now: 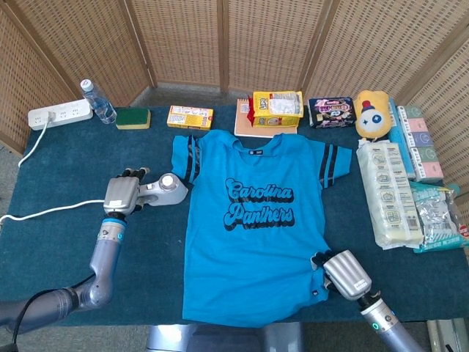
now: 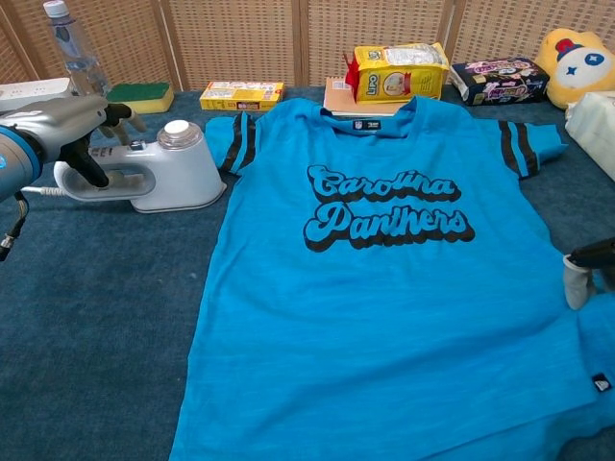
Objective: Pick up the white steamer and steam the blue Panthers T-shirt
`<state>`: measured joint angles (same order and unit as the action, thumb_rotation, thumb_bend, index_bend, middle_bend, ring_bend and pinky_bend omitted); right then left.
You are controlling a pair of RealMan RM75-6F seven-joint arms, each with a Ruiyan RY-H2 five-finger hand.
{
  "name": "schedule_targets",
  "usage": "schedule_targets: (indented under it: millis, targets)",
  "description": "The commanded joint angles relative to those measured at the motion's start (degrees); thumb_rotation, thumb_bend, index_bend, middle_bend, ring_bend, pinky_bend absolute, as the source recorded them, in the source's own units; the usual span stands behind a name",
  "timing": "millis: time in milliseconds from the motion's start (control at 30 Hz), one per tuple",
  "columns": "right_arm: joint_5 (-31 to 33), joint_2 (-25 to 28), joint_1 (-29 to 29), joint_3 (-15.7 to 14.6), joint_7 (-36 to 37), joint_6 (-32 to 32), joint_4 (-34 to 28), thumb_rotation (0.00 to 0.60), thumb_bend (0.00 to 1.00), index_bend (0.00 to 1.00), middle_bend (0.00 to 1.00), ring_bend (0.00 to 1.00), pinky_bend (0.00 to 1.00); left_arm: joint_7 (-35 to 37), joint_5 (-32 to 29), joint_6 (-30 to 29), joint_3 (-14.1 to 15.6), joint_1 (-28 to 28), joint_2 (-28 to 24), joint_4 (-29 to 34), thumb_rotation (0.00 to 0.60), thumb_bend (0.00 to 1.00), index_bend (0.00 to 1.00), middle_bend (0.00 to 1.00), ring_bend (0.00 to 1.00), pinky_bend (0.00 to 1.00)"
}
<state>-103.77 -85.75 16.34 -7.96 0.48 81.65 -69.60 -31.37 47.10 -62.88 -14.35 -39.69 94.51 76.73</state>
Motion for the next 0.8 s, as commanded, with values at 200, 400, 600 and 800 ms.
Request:
schedule_targets:
  millis: [200, 400, 600, 800]
  targets:
    - [0.49, 0.8, -0.32, 0.2, -0.02, 0.22, -0.61, 0.6, 0.57, 0.61, 0.55, 0.61, 0.78, -3.11, -1.14, 1.92, -0.18, -2.33, 1.69, -4.56, 0.564, 0.39, 0.18, 0.31, 0.21, 0.37]
    - [0.89, 1.57, -0.67, 0.48, -0.07, 0.66, -1.2, 0.6, 0.57, 0.61, 0.55, 0.61, 0.78, -3.72, -1.67, 3.63, -0.41, -3.77, 3.52, -8.31, 0.567, 0.41, 0.18, 0.31, 0.21, 0.37]
    - [1.3, 2.11, -1.06, 0.71, -0.05, 1.01, -1.57, 0.6, 0.57, 0.61, 0.55, 0.61, 0.78, -3.42, -1.87, 5.58, -0.33, -4.7, 5.08, -11.67, 0.592, 0.46, 0.18, 0.31, 0.22, 0.44]
    - [1.57, 2.53, -1.31, 1.01, -0.07, 1.3, -1.9, 0.6, 0.57, 0.61, 0.56, 0.61, 0.78, -0.7, -0.82, 6.56, -0.77, -5.07, 6.78, -14.98, 0.6, 0.5, 0.3, 0.33, 0.33, 0.56]
